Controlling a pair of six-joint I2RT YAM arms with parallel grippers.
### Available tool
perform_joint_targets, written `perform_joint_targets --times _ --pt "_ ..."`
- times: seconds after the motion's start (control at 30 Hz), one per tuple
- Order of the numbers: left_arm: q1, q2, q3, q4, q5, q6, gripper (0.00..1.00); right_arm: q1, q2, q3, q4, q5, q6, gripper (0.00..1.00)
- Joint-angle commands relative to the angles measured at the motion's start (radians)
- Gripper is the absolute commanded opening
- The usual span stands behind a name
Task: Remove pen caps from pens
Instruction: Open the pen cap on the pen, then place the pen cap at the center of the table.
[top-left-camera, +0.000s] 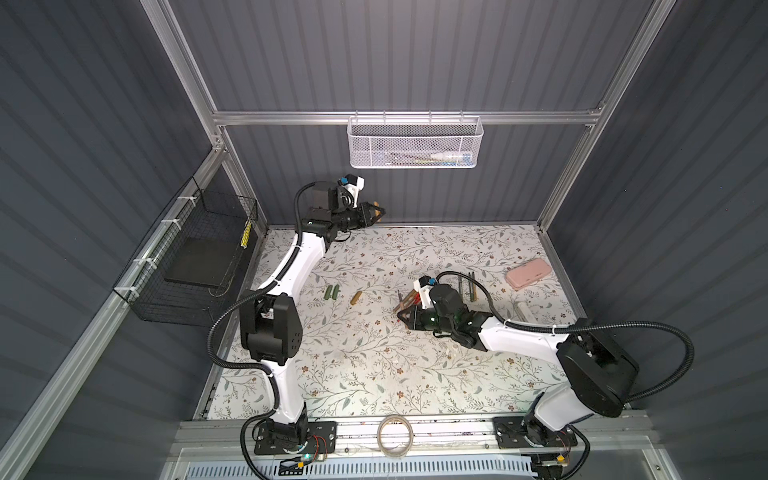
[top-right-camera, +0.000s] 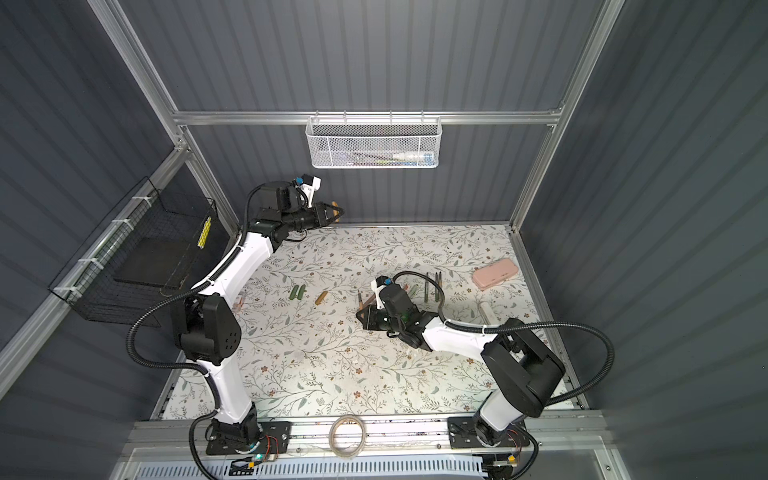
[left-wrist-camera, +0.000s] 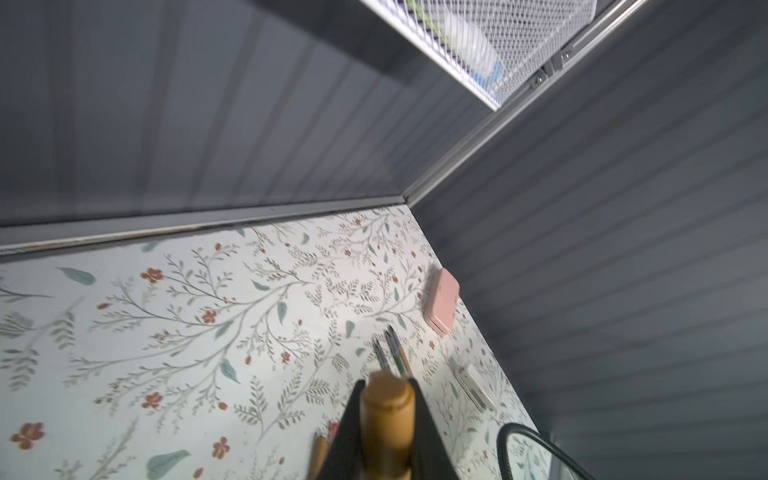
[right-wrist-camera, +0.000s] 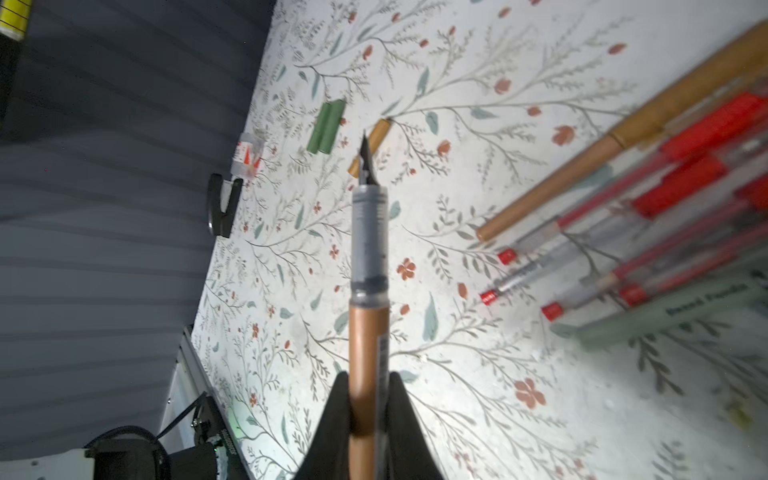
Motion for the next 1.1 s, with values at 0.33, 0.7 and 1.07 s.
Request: perform_joint_targets --times 0.33,0.7,1.07 --pt "-0.028 -0.125 -0.241 -0.105 -0.062 0.165 0.00 -0.068 -0.187 -0.080 -0.073 0.076 -0.024 0.00" --pt "-0.092 -0.197 -0.534 -0.324 -0.277 0.432 0.00 -0.213 -0.355 -0.091 -0.248 0.081 -0.118 0.00" --pt "-0.143 -0.078 -0.561 -0.329 -0.481 0.517 0.00 -0.298 -0.529 -0.160 -0.306 0.107 -0.150 0.00"
